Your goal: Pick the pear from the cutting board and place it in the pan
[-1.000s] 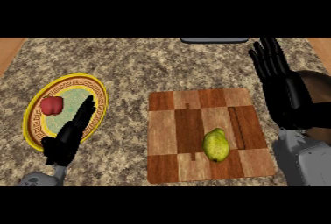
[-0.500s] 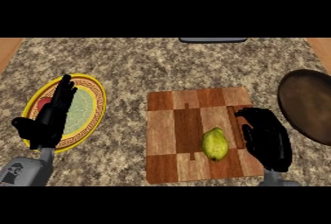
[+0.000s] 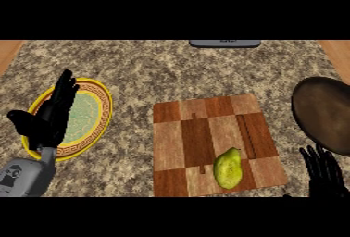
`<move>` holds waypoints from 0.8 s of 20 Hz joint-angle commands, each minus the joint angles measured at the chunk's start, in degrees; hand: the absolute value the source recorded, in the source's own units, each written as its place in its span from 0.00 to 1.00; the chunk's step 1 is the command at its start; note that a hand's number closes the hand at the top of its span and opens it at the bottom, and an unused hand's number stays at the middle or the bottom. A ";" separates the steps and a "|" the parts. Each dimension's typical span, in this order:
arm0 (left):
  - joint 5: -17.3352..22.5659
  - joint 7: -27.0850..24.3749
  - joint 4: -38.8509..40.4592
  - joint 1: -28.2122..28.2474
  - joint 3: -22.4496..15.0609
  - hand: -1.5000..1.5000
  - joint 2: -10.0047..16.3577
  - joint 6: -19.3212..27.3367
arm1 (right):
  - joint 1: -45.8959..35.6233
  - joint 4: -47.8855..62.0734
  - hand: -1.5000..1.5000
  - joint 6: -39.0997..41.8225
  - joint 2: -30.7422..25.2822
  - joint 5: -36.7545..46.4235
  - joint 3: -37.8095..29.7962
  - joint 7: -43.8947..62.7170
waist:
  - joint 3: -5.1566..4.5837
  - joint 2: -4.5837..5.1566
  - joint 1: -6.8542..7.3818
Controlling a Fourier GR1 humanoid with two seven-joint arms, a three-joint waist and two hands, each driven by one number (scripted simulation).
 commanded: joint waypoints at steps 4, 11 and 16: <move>-1.26 3.49 -2.30 -1.25 -0.35 0.50 -0.47 1.63 | 3.25 3.90 0.00 8.70 -18.93 6.17 -4.82 0.92 | 0.64 0.39 0.09; -3.96 2.01 -1.03 -1.10 2.59 0.50 -1.93 -0.97 | -0.46 -1.01 0.00 7.45 -21.60 3.85 -9.39 10.25 | 0.58 0.44 0.07; -4.76 5.32 -0.66 -2.53 5.64 0.50 -2.53 -3.96 | -6.67 -1.90 0.00 5.92 -20.21 4.85 -9.53 16.79 | 0.60 0.44 0.18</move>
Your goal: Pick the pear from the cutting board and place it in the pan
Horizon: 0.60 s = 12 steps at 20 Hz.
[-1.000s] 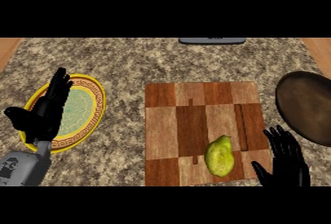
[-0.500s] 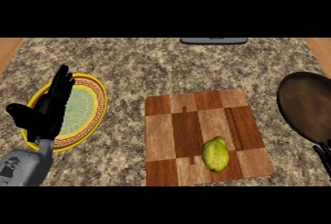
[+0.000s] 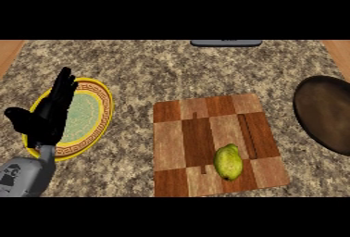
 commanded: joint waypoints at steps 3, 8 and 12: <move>-2.64 -0.82 2.75 -1.46 1.98 0.50 -2.89 -1.33 | -0.88 -8.56 0.00 1.15 2.12 -0.90 1.36 7.16 | 0.01 0.00 -0.17; -2.40 6.70 -5.29 -0.15 2.93 0.50 -1.35 -2.37 | -1.74 -13.50 0.00 1.89 4.61 -1.69 3.06 10.38 | 0.04 -0.07 0.03; -4.87 0.08 2.40 -1.20 4.30 0.50 -5.10 -3.75 | -1.60 -14.48 0.00 1.35 5.35 2.34 3.87 14.18 | 0.03 0.03 -0.11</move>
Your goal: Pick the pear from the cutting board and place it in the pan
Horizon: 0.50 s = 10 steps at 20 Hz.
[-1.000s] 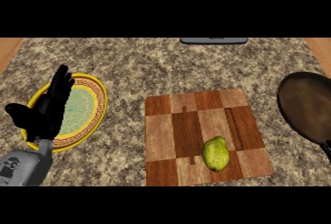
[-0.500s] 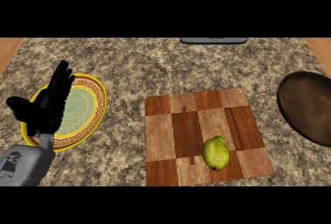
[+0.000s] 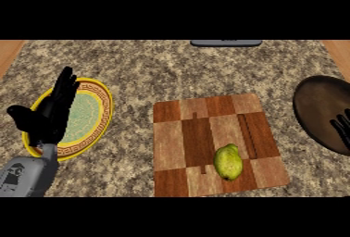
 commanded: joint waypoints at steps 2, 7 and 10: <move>-3.15 3.06 -5.86 1.90 -1.16 0.50 -1.98 1.82 | 0.97 -8.55 0.00 -2.20 1.63 0.55 2.53 10.34 | 0.02 -0.05 0.09; -4.20 -0.56 1.21 -0.93 2.09 0.50 -3.91 -2.06 | 0.40 -3.43 0.00 -1.91 5.27 5.08 2.17 9.16 | 0.03 0.06 -0.02; -3.76 2.74 -2.72 1.18 2.98 0.50 -2.69 -3.30 | -3.57 -0.50 0.00 -2.21 3.88 7.86 2.11 11.18 | 0.04 0.04 0.24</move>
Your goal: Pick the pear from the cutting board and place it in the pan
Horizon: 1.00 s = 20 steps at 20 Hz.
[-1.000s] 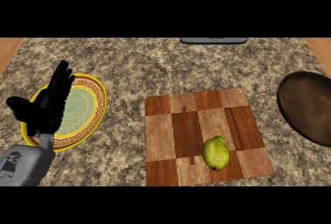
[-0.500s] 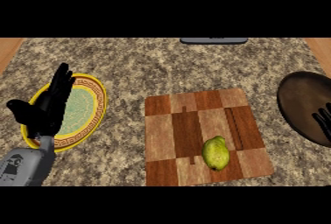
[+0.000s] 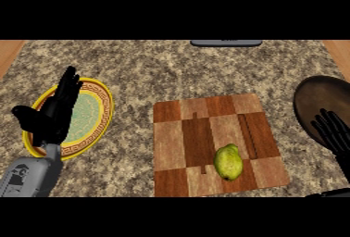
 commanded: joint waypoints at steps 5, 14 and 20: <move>-2.04 0.60 1.43 -1.20 3.35 0.50 -1.46 -2.55 | -2.73 4.08 0.00 2.29 2.22 6.08 2.24 0.84 | 0.00 0.02 -0.05; -2.95 -0.13 0.10 0.22 5.63 0.50 -2.17 -5.34 | -7.39 10.15 0.00 1.22 6.93 15.33 7.60 -3.99 | 0.01 0.03 0.15; -6.07 1.86 1.73 -2.77 5.00 0.50 -4.95 -3.55 | -10.84 7.46 0.00 -0.11 8.08 17.53 8.41 1.81 | 0.00 0.03 0.09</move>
